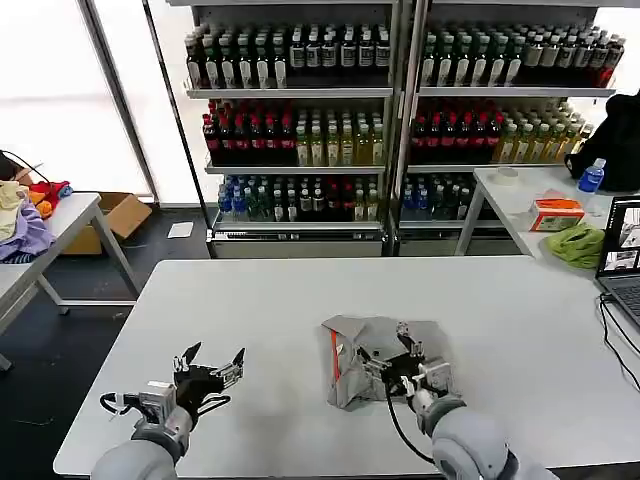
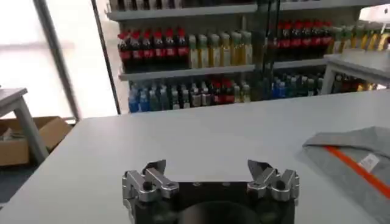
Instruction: Fold and organize the clothes.
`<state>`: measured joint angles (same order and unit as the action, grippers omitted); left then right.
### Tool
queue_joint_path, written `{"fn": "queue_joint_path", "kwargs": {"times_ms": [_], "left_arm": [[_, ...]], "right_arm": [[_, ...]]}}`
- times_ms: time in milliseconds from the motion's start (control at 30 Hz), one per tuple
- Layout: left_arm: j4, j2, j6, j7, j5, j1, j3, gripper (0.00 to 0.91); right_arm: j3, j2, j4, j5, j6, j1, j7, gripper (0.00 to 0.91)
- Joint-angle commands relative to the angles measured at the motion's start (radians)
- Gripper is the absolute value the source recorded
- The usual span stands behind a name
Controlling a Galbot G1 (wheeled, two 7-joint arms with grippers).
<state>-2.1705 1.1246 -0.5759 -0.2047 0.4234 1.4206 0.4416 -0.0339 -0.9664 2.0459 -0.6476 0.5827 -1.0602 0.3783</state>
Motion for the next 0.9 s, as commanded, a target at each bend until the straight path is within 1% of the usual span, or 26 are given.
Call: {"fn": "queue_joint_path", "kwargs": {"times_ms": [33, 167, 233, 433, 600, 900], "left_arm": [[-0.007, 0.000, 0.000, 0.002, -0.001, 0.033, 0.020, 0.907], [-0.010, -0.001, 0.001, 0.005, -0.001, 0.049, 0.029, 0.907], [-0.010, 0.001, 0.001, 0.007, -0.002, 0.056, 0.027, 0.907], [-0.017, 0.001, 0.000, 0.013, -0.001, 0.055, 0.027, 0.907], [-0.019, 0.001, 0.000, 0.015, -0.001, 0.060, 0.024, 0.907], [-0.033, 0.007, 0.000, 0.014, -0.003, 0.073, 0.026, 0.907]], "right_arm": [[0.040, -0.117, -0.188, -0.002, 0.000, 0.175, 0.022, 0.907], [0.035, -0.148, -0.225, 0.000, -0.001, 0.181, 0.039, 0.907], [0.026, -0.166, -0.243, -0.014, -0.001, 0.187, 0.049, 0.907], [0.042, -0.168, -0.245, -0.007, 0.000, 0.166, 0.054, 0.907], [0.030, -0.185, -0.260, -0.011, 0.000, 0.131, 0.061, 0.907], [0.023, -0.186, -0.258, -0.008, 0.000, 0.105, 0.064, 0.907]]}}
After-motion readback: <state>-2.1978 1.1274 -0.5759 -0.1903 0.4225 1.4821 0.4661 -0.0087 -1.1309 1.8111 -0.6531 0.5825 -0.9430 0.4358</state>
